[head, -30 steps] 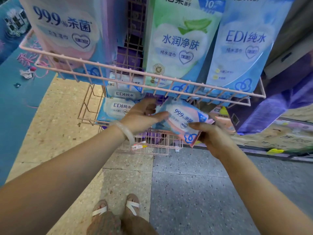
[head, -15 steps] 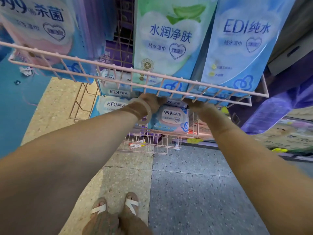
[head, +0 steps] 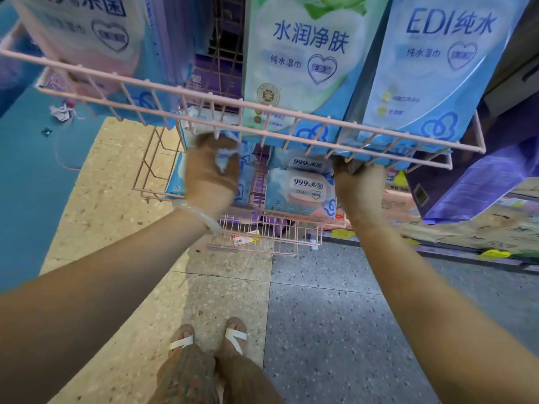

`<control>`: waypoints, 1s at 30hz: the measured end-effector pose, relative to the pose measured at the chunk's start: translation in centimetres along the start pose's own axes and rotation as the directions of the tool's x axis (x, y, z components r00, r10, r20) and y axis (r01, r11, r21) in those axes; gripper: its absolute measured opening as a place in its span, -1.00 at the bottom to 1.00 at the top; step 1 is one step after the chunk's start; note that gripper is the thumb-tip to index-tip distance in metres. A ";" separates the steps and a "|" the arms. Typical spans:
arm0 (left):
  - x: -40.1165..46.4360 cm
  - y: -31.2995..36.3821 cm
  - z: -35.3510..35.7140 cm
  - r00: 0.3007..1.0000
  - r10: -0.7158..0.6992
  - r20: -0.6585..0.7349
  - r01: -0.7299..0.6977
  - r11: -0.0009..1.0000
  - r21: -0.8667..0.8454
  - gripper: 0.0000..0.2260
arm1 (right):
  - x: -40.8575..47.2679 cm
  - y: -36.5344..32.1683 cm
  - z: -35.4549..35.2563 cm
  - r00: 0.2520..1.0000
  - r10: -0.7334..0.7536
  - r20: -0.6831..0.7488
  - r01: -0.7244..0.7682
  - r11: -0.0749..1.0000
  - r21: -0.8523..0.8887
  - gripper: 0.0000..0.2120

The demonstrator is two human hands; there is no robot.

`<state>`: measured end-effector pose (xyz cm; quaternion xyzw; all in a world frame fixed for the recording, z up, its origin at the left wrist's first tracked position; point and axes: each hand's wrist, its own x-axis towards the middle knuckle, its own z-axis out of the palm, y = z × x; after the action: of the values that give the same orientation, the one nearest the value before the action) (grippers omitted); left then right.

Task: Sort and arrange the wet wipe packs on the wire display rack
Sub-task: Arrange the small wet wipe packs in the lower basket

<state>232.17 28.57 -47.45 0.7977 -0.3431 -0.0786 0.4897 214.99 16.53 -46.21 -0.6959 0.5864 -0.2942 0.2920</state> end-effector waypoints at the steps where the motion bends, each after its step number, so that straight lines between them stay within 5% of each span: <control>1: 0.1 -0.9 -1.2 0.995 -0.034 -0.092 0.031 0.999 -0.030 -0.75 | -1.1 -0.1 0.3 0.999 -0.042 -0.005 0.042 0.999 -0.001 -0.69; 3: 1.6 -2.8 -2.6 0.975 -0.220 -0.026 0.217 0.972 -0.087 -0.56 | -3.0 -0.1 1.1 0.996 -0.075 0.040 0.074 0.997 0.023 -0.63; 5: 3.6 -3.8 -2.9 0.884 -0.414 0.218 0.439 0.895 -0.080 -0.47 | -3.9 0.0 1.8 0.998 -0.037 0.040 0.037 0.999 0.018 -0.58; 7: 5.0 -4.3 -2.6 0.797 -0.479 0.368 0.512 0.859 0.011 -0.49 | -4.0 0.0 2.2 0.997 0.025 0.074 -0.028 0.999 0.032 -0.53; 13: 6.1 -5.3 -0.5 0.804 -0.442 0.398 0.395 0.897 0.198 -0.51 | -3.5 0.6 2.4 0.910 0.200 0.364 -0.133 0.971 -0.200 -0.35; 30: 5.2 -5.8 -0.6 0.900 -0.352 0.255 0.299 0.928 0.223 -0.51 | -4.3 0.0 2.2 0.929 0.167 0.329 -0.091 0.968 -0.234 -0.29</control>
<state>239.11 27.38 -50.90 0.8641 -0.2783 -0.2450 0.3403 216.07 20.94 -47.97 -0.7238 0.5988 -0.0822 0.3328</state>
